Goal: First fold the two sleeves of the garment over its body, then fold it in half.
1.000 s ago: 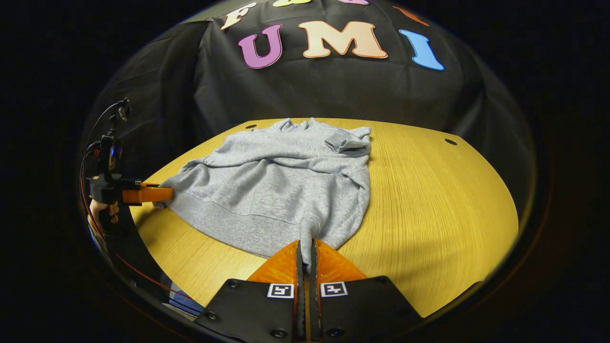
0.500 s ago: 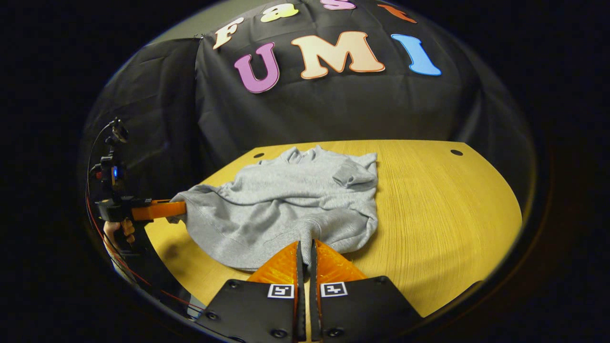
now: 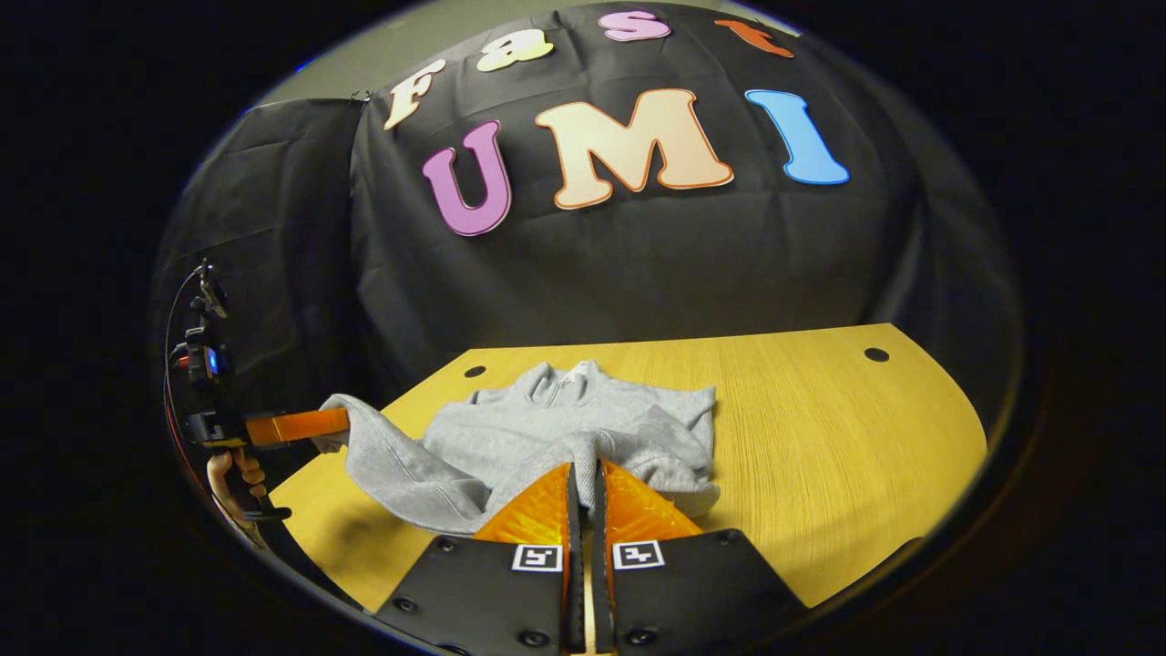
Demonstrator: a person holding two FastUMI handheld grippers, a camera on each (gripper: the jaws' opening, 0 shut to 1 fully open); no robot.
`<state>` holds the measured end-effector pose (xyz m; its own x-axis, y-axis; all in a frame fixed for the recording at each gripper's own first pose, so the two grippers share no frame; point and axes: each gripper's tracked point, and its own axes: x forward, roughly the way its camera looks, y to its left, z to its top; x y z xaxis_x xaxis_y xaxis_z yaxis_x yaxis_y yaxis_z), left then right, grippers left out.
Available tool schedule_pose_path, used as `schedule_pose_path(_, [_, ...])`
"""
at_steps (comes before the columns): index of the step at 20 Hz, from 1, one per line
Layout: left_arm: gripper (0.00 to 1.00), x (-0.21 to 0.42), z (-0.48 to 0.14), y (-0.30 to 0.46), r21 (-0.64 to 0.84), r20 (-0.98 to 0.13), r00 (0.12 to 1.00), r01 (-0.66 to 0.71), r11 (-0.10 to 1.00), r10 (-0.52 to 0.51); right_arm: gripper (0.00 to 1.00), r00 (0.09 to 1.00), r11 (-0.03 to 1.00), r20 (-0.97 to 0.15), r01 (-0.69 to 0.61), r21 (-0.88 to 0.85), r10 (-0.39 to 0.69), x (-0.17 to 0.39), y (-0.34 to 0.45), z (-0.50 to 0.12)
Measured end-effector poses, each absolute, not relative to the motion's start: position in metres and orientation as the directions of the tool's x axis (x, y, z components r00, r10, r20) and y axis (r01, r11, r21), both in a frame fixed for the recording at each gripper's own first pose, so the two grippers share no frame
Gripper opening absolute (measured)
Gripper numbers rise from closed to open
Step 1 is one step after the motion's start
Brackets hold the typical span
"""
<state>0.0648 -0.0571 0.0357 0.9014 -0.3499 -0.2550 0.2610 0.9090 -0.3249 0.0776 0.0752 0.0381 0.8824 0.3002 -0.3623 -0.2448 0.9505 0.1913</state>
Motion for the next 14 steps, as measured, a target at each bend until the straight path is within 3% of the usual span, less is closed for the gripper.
schedule_pose_path(8, [0.0,0.146,0.003,-0.053,-0.307,-0.309,0.926,0.117,0.945,-0.215,0.05,0.871,0.949,-0.414,-0.163,0.269,0.267,0.158,0.065,0.006])
schedule_pose_path(14, [0.0,0.168,-0.031,-0.057,-0.281,-0.362,0.917,0.065,0.958,-0.168,0.06,0.863,0.937,-0.432,-0.122,0.327,0.263,0.187,0.064,-0.022])
